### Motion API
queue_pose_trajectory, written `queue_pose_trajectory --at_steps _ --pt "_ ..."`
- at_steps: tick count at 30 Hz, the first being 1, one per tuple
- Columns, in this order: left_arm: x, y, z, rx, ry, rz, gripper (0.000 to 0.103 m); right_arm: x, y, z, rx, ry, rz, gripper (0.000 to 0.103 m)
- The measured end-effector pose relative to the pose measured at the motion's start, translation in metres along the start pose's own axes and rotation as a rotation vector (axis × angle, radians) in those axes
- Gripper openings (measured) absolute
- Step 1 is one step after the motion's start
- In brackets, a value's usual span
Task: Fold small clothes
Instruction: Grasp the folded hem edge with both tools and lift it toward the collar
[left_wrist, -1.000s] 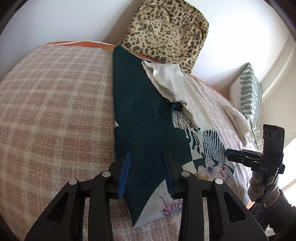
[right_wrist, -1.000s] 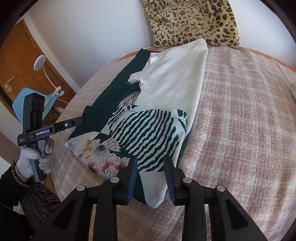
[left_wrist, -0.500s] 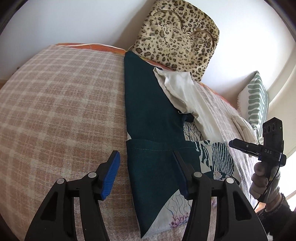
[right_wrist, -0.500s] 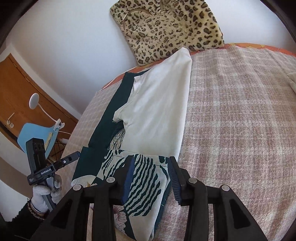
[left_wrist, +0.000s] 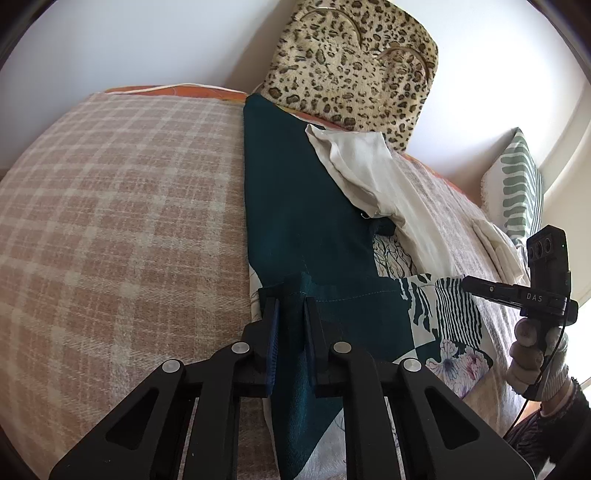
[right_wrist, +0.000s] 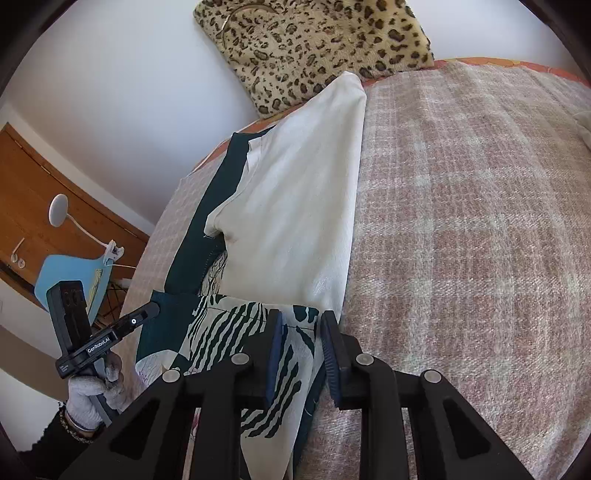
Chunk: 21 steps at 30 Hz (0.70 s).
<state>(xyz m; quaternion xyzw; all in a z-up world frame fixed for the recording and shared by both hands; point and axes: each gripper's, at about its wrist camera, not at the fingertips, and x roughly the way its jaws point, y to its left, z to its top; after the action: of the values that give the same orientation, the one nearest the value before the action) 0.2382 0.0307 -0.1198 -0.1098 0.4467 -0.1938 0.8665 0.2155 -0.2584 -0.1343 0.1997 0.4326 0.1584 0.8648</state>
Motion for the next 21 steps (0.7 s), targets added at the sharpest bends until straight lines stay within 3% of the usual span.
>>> queue_pose_trajectory --at_steps 2,6,18,21 --pt "-0.001 0.001 0.002 0.001 -0.011 0.007 0.007 0.000 0.006 -0.001 -0.032 -0.007 -0.015 0.005" --pt "-0.006 0.003 0.006 0.004 -0.038 0.012 0.005 -0.004 0.020 0.000 -0.095 -0.031 -0.064 0.001" --pt "0.003 -0.001 0.025 0.033 -0.062 0.050 0.004 -0.009 0.015 0.016 -0.096 -0.082 -0.128 0.000" --pt "0.003 -0.003 0.025 0.022 -0.059 0.101 0.004 -0.004 0.016 0.019 -0.112 -0.071 -0.141 0.005"
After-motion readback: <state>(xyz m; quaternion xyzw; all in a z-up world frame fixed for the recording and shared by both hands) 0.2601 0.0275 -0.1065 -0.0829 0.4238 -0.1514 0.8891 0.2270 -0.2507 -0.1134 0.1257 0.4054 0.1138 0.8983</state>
